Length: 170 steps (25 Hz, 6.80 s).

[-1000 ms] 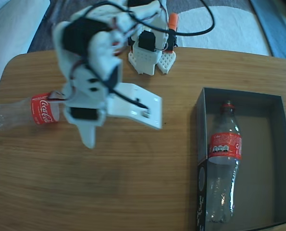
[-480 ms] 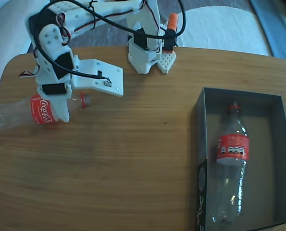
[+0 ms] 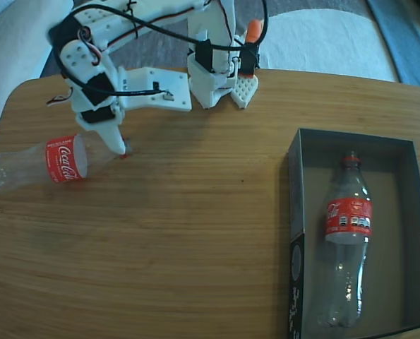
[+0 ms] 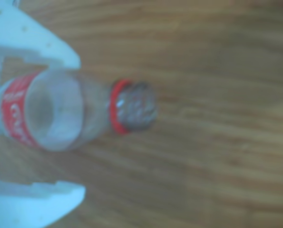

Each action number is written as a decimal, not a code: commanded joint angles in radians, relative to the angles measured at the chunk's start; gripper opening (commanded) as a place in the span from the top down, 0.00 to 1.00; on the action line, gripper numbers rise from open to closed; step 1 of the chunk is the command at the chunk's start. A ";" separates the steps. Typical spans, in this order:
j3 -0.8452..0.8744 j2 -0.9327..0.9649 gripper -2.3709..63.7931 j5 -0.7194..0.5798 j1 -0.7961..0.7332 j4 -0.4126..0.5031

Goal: Grasp the bottles and put them in the box.

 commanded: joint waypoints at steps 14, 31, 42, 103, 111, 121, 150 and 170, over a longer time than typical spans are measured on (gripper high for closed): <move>0.133 0.071 0.49 -0.005 0.066 -0.072; 0.118 -0.049 0.14 -0.098 0.087 -0.196; 0.123 -0.126 0.15 -0.164 0.110 -0.259; 0.091 -0.299 0.73 -0.167 0.126 -0.368; 0.089 -0.295 0.89 -0.167 0.109 -0.367; 0.023 -0.291 0.95 -0.155 0.055 -0.322; -0.680 -0.291 0.95 0.166 -0.684 0.067; -0.723 -0.291 0.95 0.347 -1.163 0.067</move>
